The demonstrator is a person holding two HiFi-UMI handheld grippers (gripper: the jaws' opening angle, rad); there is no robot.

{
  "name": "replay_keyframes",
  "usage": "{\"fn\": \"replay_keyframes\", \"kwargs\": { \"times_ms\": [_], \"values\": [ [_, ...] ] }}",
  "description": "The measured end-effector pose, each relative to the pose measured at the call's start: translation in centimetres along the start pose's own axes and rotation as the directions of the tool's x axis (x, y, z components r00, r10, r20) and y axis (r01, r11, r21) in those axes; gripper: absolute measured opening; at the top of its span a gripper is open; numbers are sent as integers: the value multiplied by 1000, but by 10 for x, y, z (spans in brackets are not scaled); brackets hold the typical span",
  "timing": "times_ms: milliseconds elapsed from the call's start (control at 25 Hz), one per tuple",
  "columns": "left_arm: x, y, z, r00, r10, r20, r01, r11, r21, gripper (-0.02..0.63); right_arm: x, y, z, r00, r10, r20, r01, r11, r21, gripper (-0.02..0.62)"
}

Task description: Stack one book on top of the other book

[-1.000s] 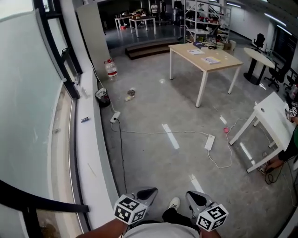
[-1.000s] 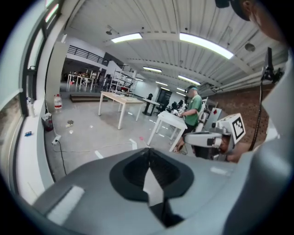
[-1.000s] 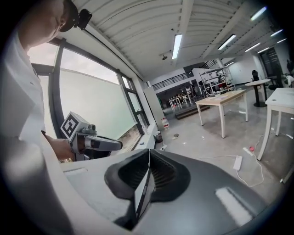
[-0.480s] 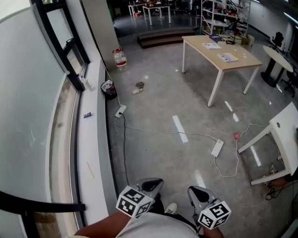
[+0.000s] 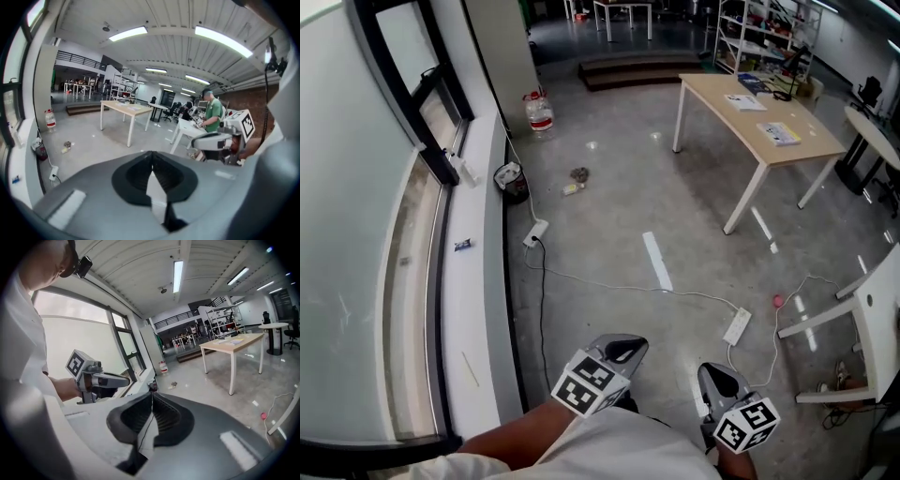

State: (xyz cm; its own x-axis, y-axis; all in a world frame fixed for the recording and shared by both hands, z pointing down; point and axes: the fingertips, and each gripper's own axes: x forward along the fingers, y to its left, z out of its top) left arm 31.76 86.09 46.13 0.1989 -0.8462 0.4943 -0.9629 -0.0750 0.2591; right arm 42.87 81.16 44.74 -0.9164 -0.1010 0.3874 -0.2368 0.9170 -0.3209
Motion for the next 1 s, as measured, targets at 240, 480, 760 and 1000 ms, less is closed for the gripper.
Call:
{"fn": "replay_keyframes", "kwargs": {
  "times_ms": [240,480,760,1000],
  "values": [
    [31,80,56,1000,-23,7,22,999,32,5,74,-29,57,1000,-20,8,20,999,-26,5],
    [50,126,72,1000,-17,8,17,999,-44,5,122,-47,81,999,14,-40,-15,1000,-27,5],
    [96,166,98,999,-13,-29,10,994,-108,5,168,-103,111,999,26,-36,-25,1000,19,5],
    [162,197,155,999,20,-49,-23,997,-72,5,223,-171,165,995,102,-2,-102,995,16,5]
  ]
}}
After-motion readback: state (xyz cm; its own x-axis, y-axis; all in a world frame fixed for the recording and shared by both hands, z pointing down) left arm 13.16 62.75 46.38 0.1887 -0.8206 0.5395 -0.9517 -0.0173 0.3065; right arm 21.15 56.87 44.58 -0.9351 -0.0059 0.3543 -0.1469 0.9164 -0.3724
